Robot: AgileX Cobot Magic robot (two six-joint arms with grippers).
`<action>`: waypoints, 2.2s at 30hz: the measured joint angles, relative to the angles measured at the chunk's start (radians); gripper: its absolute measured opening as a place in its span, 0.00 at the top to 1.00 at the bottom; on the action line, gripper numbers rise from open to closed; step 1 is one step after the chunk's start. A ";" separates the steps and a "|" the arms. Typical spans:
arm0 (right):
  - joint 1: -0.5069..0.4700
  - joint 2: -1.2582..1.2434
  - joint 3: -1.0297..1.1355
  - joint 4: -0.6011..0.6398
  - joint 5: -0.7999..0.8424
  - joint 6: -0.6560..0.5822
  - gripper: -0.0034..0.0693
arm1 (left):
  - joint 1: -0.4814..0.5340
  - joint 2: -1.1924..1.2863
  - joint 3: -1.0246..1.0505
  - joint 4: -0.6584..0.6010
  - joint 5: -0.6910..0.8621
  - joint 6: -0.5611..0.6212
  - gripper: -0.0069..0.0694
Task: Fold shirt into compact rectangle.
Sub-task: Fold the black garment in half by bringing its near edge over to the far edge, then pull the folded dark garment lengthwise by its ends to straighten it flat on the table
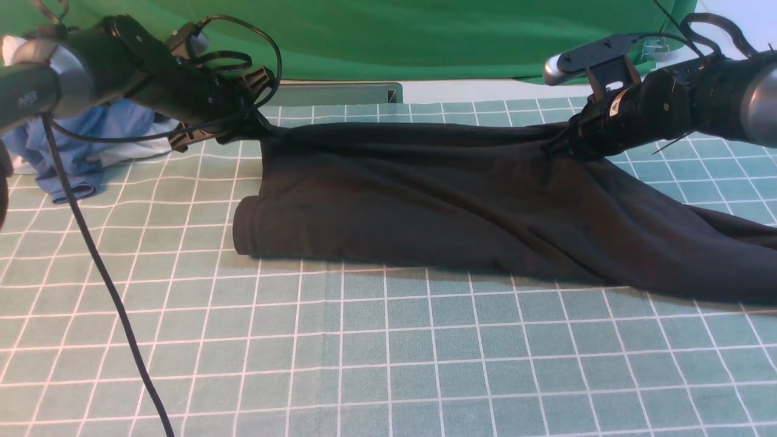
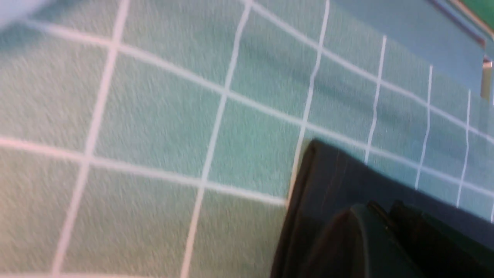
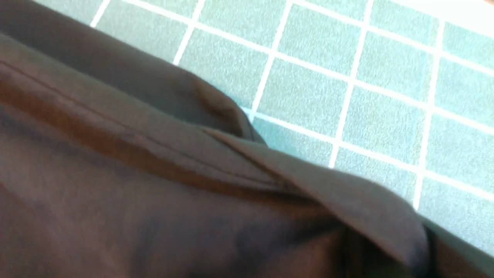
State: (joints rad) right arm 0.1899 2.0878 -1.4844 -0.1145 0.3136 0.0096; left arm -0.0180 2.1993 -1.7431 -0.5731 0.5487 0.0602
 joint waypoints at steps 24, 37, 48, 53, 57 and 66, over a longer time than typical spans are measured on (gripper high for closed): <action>-0.007 -0.089 -0.442 0.092 0.577 -0.031 0.89 | 0.050 -0.109 -0.160 0.091 0.648 -0.026 0.59; -0.007 -0.231 -0.477 0.315 0.901 -0.111 0.91 | 0.014 -0.309 0.260 0.135 0.617 -0.041 0.80; -0.004 -0.272 -0.309 0.321 0.911 -0.143 0.91 | -0.014 -0.271 0.203 0.268 0.518 -0.120 0.21; 0.000 -0.269 -0.295 0.321 0.910 -0.141 0.91 | -0.014 -0.201 0.203 0.227 0.490 -0.137 0.11; 0.001 -0.268 -0.294 0.302 0.910 -0.109 0.91 | -0.028 -0.160 0.203 0.154 0.439 -0.134 0.13; 0.001 -0.268 -0.294 0.286 0.910 -0.076 0.91 | -0.061 -0.137 0.203 0.120 0.441 -0.126 0.60</action>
State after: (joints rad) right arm 0.1914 1.8195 -1.7786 0.1717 1.2239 -0.0664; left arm -0.0795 2.0624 -1.5404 -0.4532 0.9896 -0.0657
